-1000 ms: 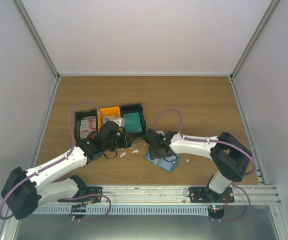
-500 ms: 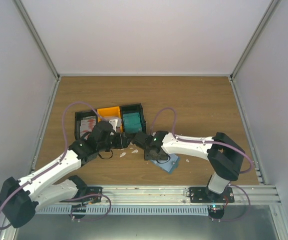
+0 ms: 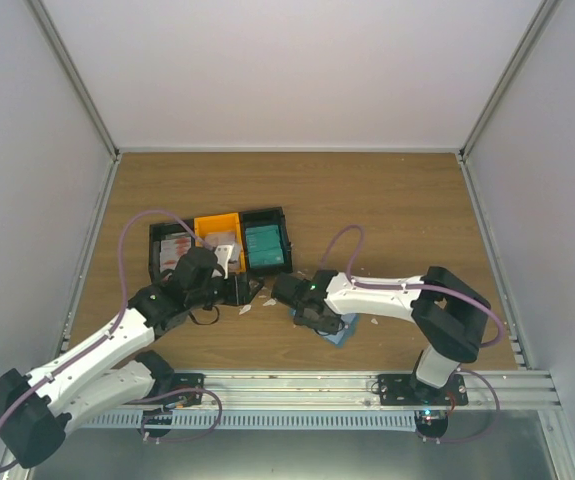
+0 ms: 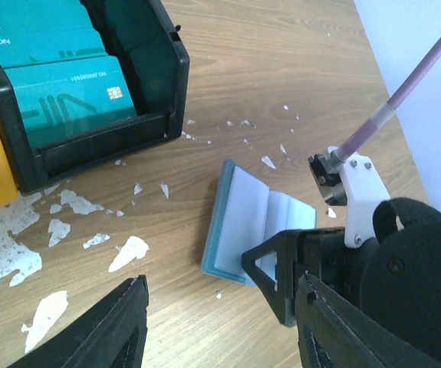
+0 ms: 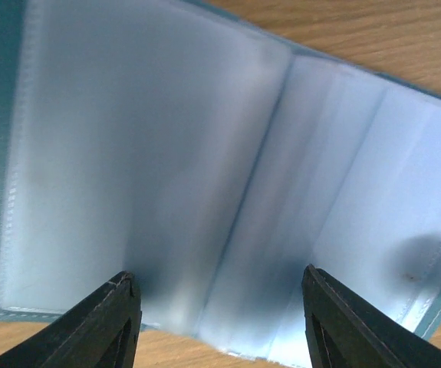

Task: Put the credit cards into the card holder
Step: Open the card holder at the center of the board.

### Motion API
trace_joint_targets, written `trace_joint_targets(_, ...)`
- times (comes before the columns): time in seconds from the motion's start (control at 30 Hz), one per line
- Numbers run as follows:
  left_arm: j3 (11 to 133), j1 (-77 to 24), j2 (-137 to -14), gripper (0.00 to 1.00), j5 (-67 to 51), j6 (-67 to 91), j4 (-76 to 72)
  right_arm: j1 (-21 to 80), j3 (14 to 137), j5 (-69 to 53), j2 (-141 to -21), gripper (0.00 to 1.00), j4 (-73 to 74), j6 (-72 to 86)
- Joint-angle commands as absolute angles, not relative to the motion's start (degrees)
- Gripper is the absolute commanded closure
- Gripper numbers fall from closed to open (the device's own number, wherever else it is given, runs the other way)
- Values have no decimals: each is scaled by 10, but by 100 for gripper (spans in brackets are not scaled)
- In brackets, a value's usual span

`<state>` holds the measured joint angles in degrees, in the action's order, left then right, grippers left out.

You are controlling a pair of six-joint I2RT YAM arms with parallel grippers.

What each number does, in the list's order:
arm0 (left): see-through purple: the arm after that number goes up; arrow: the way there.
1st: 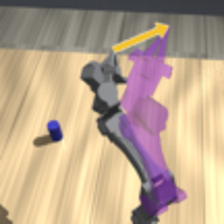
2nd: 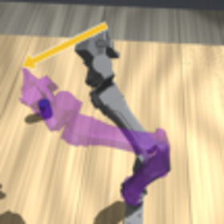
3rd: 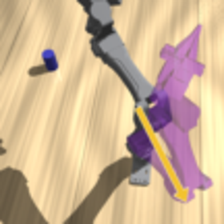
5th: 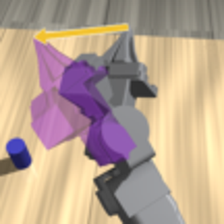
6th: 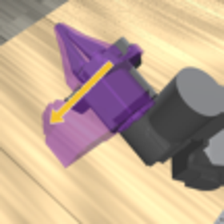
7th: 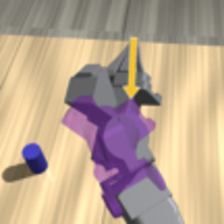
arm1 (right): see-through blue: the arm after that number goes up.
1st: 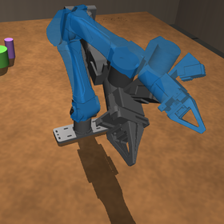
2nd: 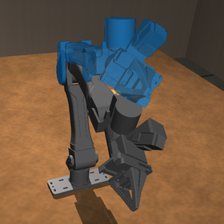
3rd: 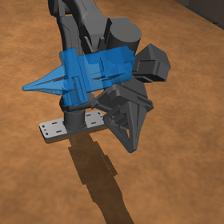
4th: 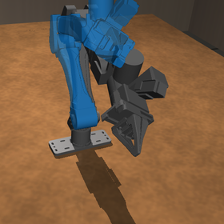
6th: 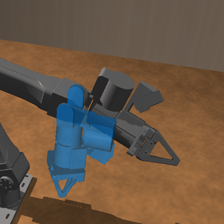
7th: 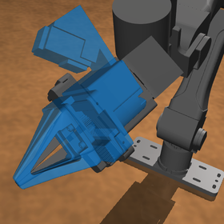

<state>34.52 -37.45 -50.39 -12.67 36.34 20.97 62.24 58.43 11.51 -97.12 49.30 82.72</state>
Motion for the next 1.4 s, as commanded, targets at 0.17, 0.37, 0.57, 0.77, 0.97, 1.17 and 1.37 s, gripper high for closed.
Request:
trace_joint_targets(0.17,335,-369,-492,45,-135,342,206,587,525,94,-952,38,445,830)
trace_joint_targets(0.37,342,-365,-502,45,-135,338,206,534,478,59,-933,38,406,703)
trace_joint_targets(0.57,351,-361,-524,44,-129,337,204,488,474,48,-955,40,400,551)
trace_joint_targets(0.77,365,-360,-558,44,-125,332,189,483,508,62,-990,45,404,475)
trace_joint_targets(0.97,353,-360,-600,49,-204,328,123,483,540,82,-965,45,418,470)
trace_joint_targets(1.17,355,-371,-679,57,-239,350,59,481,569,123,-903,44,457,493)
trace_joint_targets(1.37,392,-408,-783,57,-242,354,22,470,522,98,-815,43,439,513)
